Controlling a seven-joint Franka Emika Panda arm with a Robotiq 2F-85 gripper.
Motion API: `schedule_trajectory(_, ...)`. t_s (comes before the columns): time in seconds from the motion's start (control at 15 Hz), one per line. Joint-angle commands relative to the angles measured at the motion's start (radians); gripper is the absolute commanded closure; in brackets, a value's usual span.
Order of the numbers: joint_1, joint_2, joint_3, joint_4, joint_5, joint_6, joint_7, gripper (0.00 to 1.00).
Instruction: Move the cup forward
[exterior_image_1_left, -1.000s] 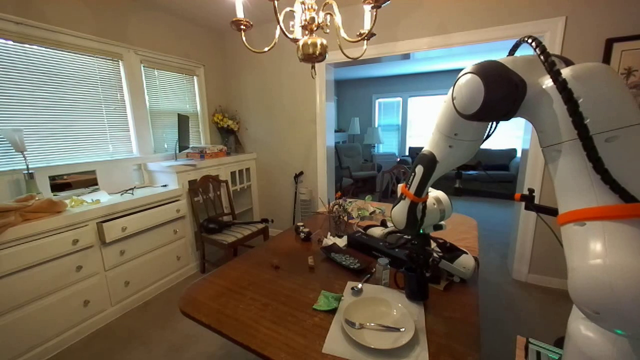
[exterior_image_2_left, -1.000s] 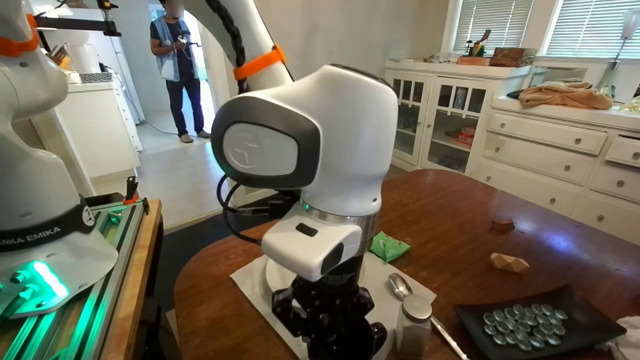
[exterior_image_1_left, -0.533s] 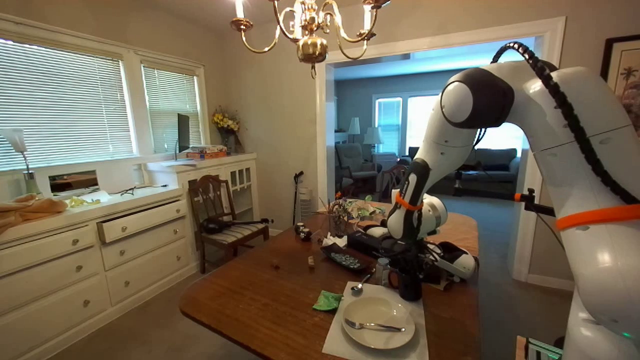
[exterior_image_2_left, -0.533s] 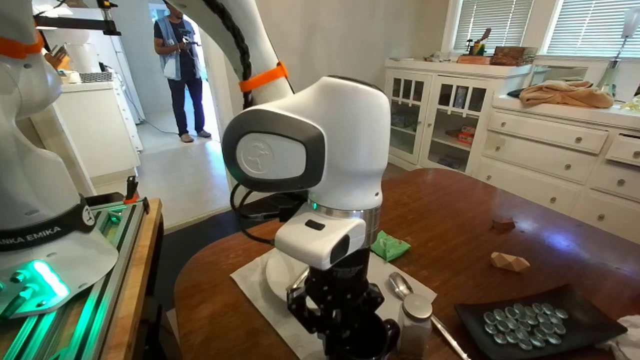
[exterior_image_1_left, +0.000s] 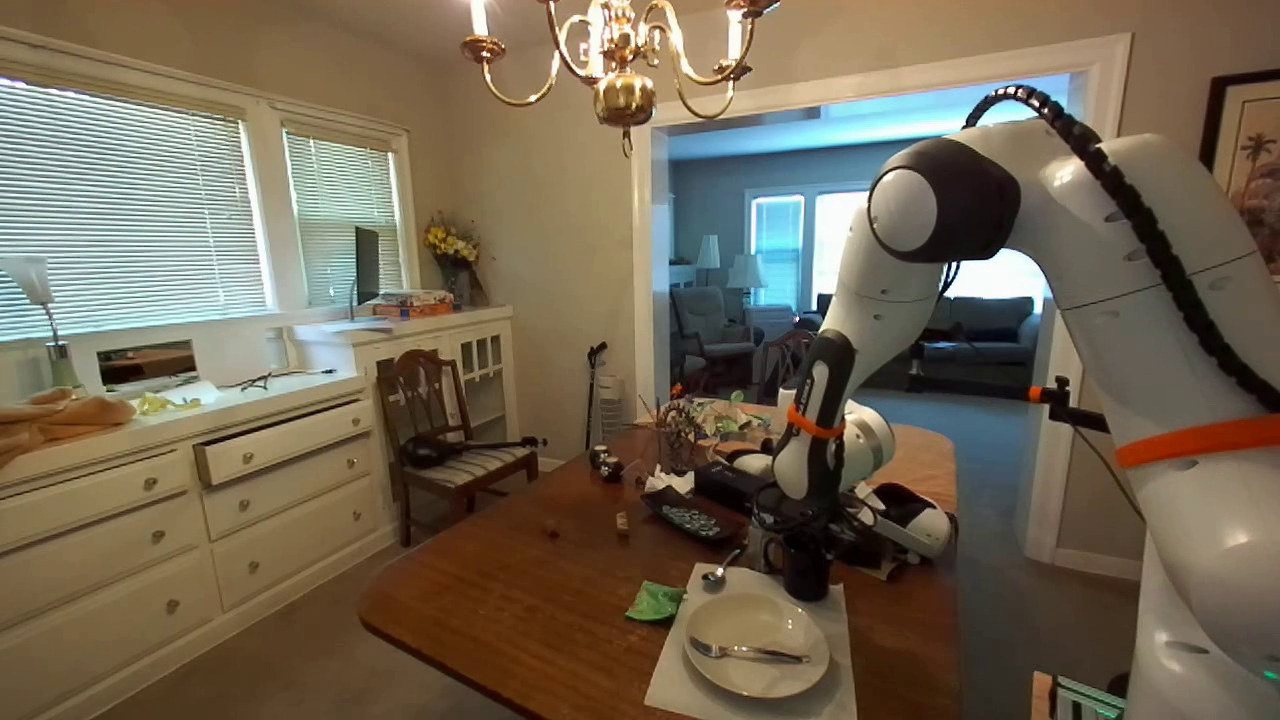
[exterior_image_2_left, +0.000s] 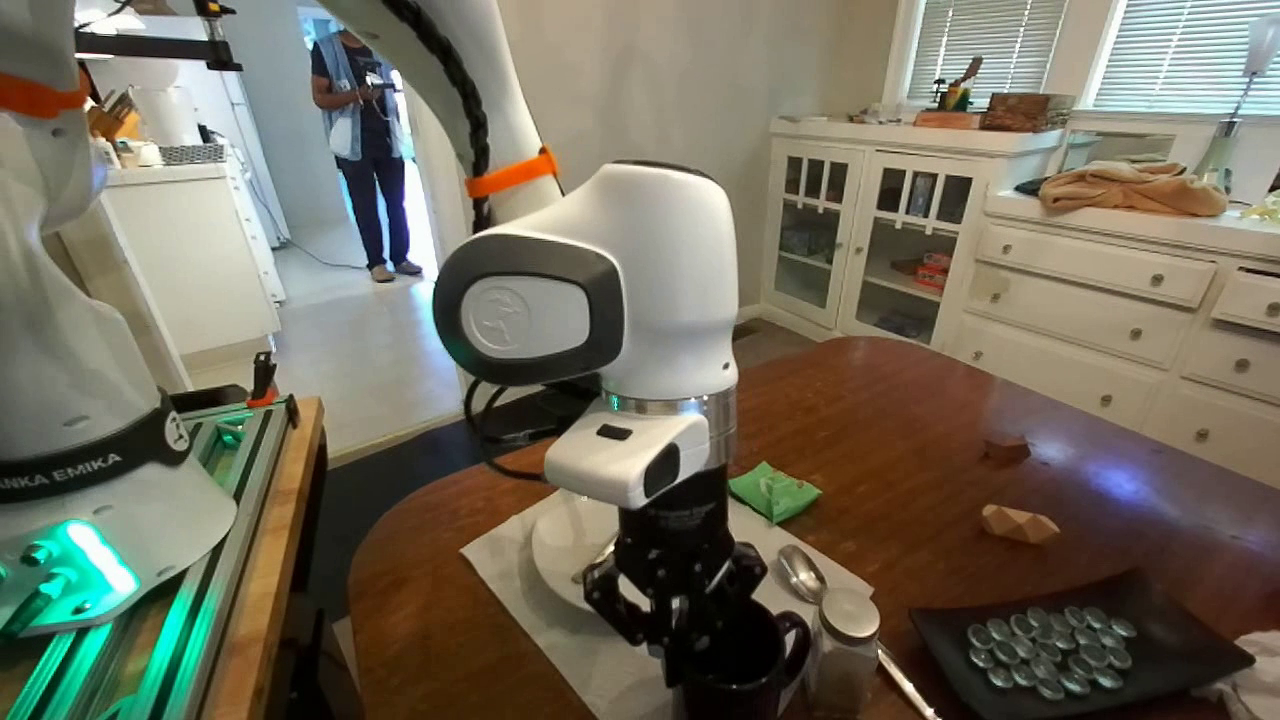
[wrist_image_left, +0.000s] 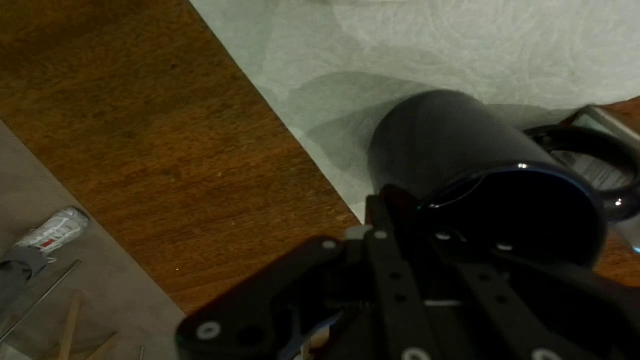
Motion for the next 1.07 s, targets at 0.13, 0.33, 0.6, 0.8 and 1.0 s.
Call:
schedule_trajectory(0.13,0.077,-0.03,-0.071,-0.056,0.007,0.063,0.038,0.51)
schedule_trajectory(0.33,0.116,-0.046,-0.125,-0.069,-0.008,0.069,0.044,0.28)
schedule_trajectory(0.6,0.286,-0.043,-0.303,-0.062,-0.159,0.015,0.023,0.01)
schedule_trajectory(0.8,0.363,-0.08,-0.345,-0.073,-0.254,-0.001,-0.059,0.0)
schedule_trajectory(1.0,0.405,-0.175,-0.35,-0.119,-0.328,-0.022,-0.154,0.0)
